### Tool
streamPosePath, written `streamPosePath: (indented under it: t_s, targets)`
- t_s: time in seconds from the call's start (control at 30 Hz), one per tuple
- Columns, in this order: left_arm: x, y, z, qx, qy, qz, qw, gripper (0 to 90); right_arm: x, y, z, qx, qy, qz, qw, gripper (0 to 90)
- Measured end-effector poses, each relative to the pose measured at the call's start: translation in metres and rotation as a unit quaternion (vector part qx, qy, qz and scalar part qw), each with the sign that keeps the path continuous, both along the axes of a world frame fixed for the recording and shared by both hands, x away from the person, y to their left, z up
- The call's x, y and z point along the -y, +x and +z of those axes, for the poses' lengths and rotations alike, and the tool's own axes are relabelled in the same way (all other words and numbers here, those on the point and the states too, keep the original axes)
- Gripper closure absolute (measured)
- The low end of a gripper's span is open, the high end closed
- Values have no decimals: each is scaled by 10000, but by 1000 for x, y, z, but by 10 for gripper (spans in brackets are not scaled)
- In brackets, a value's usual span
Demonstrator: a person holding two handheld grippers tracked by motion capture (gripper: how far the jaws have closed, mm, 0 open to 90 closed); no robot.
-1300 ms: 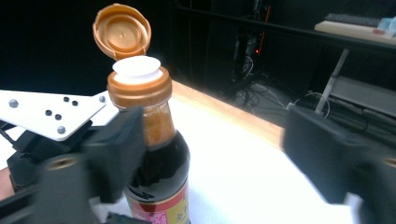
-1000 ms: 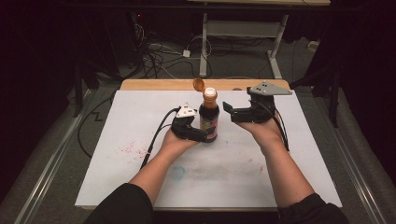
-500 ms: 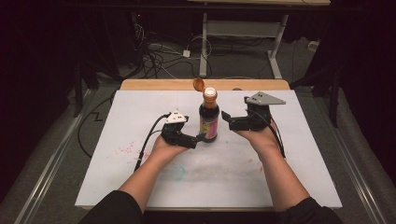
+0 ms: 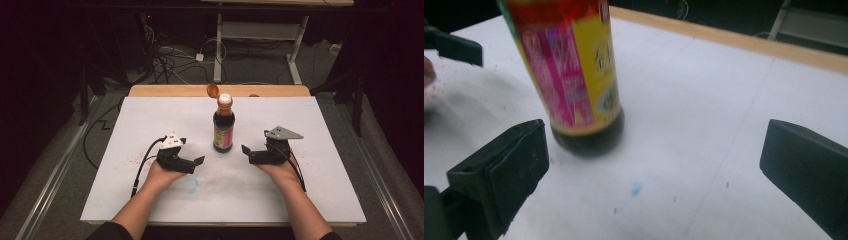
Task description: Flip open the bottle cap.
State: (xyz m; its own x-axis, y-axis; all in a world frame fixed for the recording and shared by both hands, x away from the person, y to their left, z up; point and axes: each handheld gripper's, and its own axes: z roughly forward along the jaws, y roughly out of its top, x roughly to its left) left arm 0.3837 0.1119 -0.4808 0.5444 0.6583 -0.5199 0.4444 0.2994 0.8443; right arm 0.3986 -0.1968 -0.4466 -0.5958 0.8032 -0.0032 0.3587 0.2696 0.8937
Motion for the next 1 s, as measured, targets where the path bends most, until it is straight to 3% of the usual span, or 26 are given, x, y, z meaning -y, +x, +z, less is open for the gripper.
streamPosePath:
  t_s: [0.33,0.47,0.57,0.63,0.77,0.87,1.0]
  targets:
    - [-35,-38,-8,142,40,98,9998,0,24,-34,-24,-49,5,-190,9998,3]
    - [-43,-54,-11,260,68,154,9995,0,35,-49,-27,70,-39,-251,9997,3]
    - [-49,-65,-11,281,-45,185,9994,0,43,-61,-28,123,59,-316,9994,3]
    - [-52,-71,-12,356,13,207,9991,0,47,-67,-29,179,25,-350,9992,3]
    - [-58,-73,-12,429,-113,315,9985,0,54,-76,-31,289,50,-366,9989,3]
    - [-58,-71,-12,351,-99,326,9988,0,55,-74,-32,302,80,-389,9988,3]
    - [-57,-73,-13,424,-85,330,9985,0,54,-71,-33,308,94,-406,9987,3]
